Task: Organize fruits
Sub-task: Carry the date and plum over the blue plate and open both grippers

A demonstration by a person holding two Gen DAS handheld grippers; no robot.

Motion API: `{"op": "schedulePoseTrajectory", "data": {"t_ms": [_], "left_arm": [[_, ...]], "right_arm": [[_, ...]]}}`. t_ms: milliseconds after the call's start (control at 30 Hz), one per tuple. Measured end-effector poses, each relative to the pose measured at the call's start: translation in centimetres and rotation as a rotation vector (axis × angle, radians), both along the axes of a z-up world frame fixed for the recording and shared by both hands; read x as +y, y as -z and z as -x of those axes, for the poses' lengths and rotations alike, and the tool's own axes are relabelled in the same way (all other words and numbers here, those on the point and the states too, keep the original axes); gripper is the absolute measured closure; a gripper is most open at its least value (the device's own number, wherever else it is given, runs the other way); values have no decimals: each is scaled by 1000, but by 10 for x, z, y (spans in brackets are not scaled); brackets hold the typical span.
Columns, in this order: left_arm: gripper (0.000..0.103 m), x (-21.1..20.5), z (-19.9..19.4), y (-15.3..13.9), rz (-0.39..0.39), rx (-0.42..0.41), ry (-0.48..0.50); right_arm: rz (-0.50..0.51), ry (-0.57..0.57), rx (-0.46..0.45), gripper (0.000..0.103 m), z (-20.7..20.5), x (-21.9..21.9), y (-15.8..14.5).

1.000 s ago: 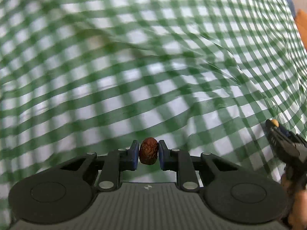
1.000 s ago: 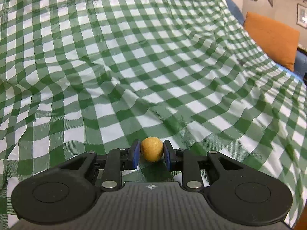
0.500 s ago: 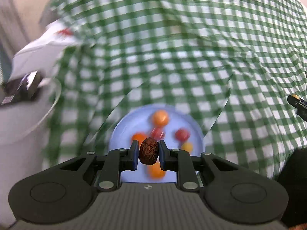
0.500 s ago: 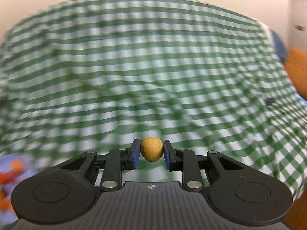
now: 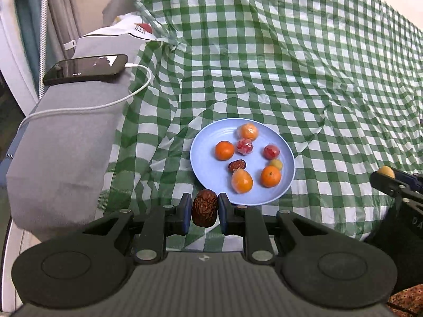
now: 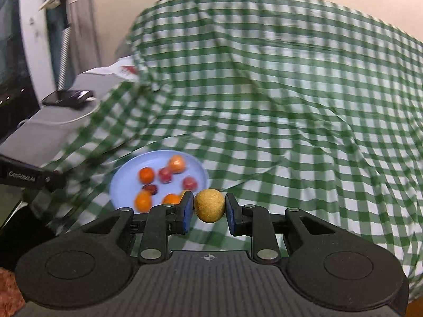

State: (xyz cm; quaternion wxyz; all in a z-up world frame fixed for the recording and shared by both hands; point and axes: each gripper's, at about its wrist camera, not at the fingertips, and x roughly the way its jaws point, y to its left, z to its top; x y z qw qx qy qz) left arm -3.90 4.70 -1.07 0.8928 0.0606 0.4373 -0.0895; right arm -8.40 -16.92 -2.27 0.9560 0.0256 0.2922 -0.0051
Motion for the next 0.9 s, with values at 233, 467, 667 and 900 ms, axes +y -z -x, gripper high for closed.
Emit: {"op": "schedulePoseTrajectory", "data": {"t_ms": [233, 467, 667, 900], "left_arm": [[80, 4, 11, -4, 30, -16, 1], [80, 4, 13, -4, 33, -21, -1], [80, 4, 11, -4, 30, -16, -7], [80, 3, 8, -1, 27, -10, -6]], "right_arm": [[18, -3, -11, 76, 5, 6, -8], [22, -6, -15, 76, 9, 5, -8], [19, -7, -8, 76, 9, 4, -8], [14, -14, 5, 76, 4, 3, -4]]}}
